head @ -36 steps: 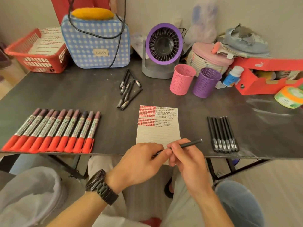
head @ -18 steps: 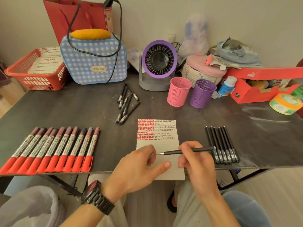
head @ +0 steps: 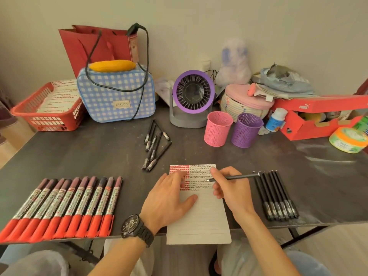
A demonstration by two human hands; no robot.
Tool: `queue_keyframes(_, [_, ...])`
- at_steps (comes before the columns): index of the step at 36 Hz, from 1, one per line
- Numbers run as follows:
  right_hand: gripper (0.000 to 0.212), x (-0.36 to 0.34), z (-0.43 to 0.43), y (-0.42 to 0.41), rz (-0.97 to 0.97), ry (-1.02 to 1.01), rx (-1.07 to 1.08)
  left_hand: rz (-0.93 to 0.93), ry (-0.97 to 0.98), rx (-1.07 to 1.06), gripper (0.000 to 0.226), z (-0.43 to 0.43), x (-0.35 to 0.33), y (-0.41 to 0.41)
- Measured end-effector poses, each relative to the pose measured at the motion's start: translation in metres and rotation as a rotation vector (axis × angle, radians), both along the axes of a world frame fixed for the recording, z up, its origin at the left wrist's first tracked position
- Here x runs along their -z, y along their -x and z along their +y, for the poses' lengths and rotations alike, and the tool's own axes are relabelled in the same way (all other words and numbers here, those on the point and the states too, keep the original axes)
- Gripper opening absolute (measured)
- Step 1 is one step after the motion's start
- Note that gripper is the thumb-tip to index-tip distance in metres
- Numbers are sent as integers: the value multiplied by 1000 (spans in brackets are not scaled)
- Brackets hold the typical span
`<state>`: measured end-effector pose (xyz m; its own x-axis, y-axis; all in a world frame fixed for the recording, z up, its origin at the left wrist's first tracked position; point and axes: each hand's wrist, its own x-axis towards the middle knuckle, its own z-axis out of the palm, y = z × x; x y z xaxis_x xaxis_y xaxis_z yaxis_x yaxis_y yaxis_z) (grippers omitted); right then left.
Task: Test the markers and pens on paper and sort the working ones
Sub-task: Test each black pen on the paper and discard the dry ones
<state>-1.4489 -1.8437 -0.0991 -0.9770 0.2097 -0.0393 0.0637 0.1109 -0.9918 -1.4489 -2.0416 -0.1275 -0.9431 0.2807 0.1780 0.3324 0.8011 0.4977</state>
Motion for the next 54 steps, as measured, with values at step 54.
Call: queue_keyframes(54, [30, 30, -9, 15, 133, -328, 52, 0, -44, -64, 53, 1, 6, 3])
